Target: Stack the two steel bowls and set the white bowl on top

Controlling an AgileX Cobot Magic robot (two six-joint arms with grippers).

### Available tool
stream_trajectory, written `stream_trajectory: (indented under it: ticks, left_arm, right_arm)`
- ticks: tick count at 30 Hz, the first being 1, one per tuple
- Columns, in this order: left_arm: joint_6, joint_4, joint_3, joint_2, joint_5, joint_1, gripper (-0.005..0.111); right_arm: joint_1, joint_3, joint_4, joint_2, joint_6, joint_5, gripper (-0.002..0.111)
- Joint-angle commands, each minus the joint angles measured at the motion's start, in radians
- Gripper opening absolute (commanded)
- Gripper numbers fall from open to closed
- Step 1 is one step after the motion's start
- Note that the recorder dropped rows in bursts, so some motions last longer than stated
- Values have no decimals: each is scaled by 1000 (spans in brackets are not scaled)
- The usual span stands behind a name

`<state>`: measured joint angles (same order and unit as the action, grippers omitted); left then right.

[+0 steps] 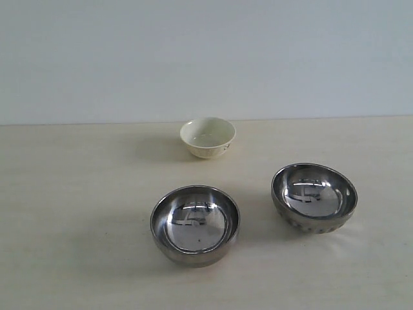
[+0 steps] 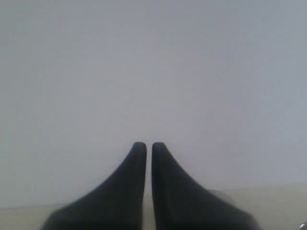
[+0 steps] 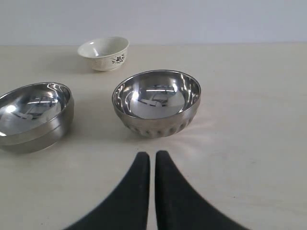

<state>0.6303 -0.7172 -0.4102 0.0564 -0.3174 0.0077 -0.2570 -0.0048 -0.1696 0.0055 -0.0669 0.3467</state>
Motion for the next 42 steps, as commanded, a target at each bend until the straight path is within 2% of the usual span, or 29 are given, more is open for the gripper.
stream_trajectory:
  ticks: [1, 5, 11, 15, 18, 23, 28, 30, 34, 42]
  left_arm:
    - [27, 7, 62, -3, 61, 42, 4]
    - [29, 7, 139, -3, 149, 42, 4]
    - [29, 0, 313, -3, 351, 42, 4]
    - [6, 0, 401, -3, 366, 42, 4]
    - [-43, 0, 410, -3, 373, 42, 4]
    - [-80, 96, 410, -3, 317, 42, 4]
    - [-322, 443, 410, -3, 182, 42, 4]
    - [-408, 522, 410, -3, 137, 42, 4]
    - [-519, 592, 410, -3, 69, 42, 4]
    - [-528, 580, 410, -3, 19, 42, 4]
  right_arm:
    - [5, 5, 2, -6, 0, -5, 0]
    - [5, 5, 2, -6, 0, -5, 0]
    - [5, 5, 2, -6, 0, -5, 0]
    - [5, 5, 2, -6, 0, -5, 0]
    - [5, 5, 2, -6, 0, -5, 0]
    - [5, 5, 2, -6, 0, -5, 0]
    - [5, 5, 2, -6, 0, -5, 0]
    - [5, 5, 2, -6, 0, -5, 0]
    - [5, 5, 2, -6, 0, -5, 0]
    - [5, 5, 2, -6, 0, -5, 0]
